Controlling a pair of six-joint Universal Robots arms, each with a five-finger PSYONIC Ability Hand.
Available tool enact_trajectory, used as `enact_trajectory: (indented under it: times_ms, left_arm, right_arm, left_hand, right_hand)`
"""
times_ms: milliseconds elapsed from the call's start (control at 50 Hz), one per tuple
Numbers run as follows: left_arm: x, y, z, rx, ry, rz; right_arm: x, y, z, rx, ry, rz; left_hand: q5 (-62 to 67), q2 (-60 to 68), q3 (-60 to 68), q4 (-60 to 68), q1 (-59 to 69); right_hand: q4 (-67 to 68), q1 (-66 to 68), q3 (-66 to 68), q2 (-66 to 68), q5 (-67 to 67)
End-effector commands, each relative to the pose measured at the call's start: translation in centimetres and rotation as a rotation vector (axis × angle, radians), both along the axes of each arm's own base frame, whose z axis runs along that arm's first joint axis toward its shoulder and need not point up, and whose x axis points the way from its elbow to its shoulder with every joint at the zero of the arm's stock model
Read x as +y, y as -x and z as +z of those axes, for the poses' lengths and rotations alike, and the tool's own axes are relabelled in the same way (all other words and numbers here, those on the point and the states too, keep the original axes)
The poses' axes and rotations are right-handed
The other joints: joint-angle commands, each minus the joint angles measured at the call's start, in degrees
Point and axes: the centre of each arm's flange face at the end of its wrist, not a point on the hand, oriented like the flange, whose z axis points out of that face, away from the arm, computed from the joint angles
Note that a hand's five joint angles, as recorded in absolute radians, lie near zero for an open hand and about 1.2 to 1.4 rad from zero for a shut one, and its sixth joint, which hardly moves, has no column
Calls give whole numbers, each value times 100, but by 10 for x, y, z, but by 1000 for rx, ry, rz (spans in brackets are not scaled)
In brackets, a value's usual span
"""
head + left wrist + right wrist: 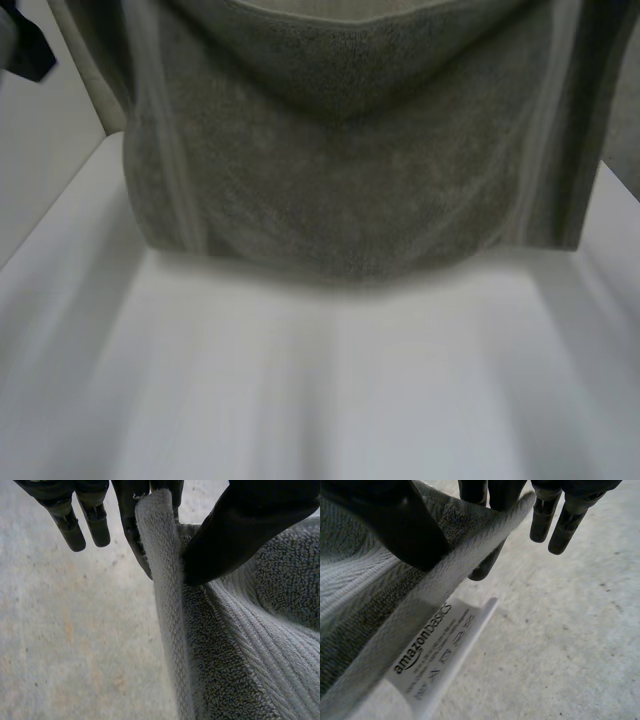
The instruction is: Fold the towel.
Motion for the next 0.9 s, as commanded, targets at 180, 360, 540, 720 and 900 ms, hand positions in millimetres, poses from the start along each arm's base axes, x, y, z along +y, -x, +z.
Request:
enact_trajectory:
  times_ms: [180, 360, 540, 720, 900]
  left_arm:
    - [-78, 9, -28, 45, 174, 27]
    - [-45, -1, -2, 24, 220, -4]
    - [-38, -15, -99, -78, -60, -55]
    - [-8, -38, -158, -122, -268, -87]
    - [26, -53, -154, -151, -296, -117]
  right_arm:
    - [-49, -22, -20, 130, 182, -79]
    - [-30, -15, -12, 31, 102, 127]
    - [-18, -5, -63, 98, -65, 229]
    - [2, 21, -146, 150, -321, 351]
    - [28, 45, -139, 188, -363, 365]
  left_hand:
    - [250, 253, -284, -318, 412]
    - [250, 253, -284, -318, 412]
    - [250, 253, -284, -318, 412]
    - [250, 253, -284, -318, 412]
    - [250, 253, -284, -318, 412]
  right_hand:
    - [-302, 547, 28, 306, 359]
    - [-302, 547, 28, 306, 359]
    - [-302, 547, 28, 306, 359]
    - [-302, 547, 28, 306, 359]
    - [-302, 547, 28, 306, 359]
